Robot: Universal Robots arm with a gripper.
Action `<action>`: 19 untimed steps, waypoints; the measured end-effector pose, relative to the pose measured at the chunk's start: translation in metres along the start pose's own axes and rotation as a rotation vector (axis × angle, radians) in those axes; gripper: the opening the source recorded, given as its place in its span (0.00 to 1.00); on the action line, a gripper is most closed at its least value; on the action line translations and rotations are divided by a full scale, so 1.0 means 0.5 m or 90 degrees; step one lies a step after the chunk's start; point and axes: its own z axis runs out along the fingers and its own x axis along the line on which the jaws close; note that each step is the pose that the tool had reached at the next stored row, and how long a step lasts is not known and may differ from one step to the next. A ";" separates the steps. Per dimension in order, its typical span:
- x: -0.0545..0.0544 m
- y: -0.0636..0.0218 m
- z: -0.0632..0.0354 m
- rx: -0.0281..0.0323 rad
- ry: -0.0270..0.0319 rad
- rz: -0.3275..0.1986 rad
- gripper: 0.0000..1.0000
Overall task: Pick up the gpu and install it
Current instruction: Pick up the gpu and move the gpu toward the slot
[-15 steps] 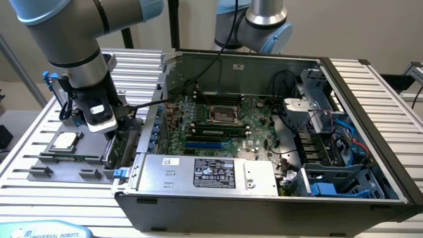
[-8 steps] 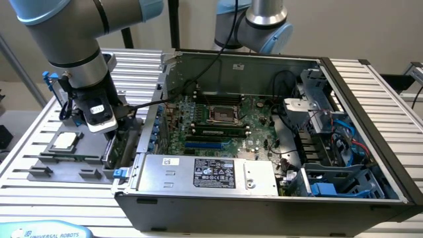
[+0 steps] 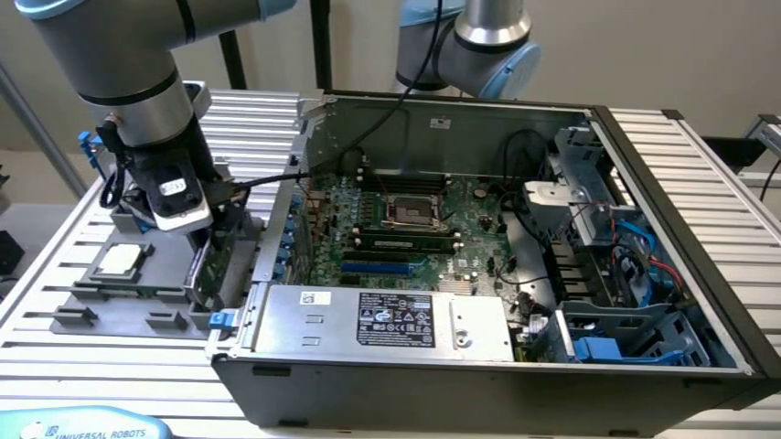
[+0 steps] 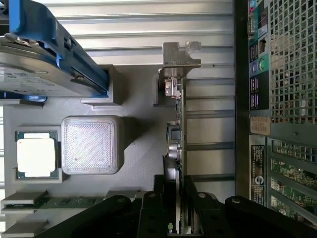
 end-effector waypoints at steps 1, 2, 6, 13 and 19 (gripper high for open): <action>0.000 0.000 -0.008 -0.0003 0.0000 0.000 0.27; 0.000 0.001 -0.016 -0.0007 -0.0001 0.000 0.27; -0.001 0.003 -0.052 -0.0013 0.0001 0.000 0.27; -0.003 0.006 -0.115 -0.0017 0.0001 0.000 0.27; -0.011 0.009 -0.170 -0.0020 0.0002 -0.002 0.27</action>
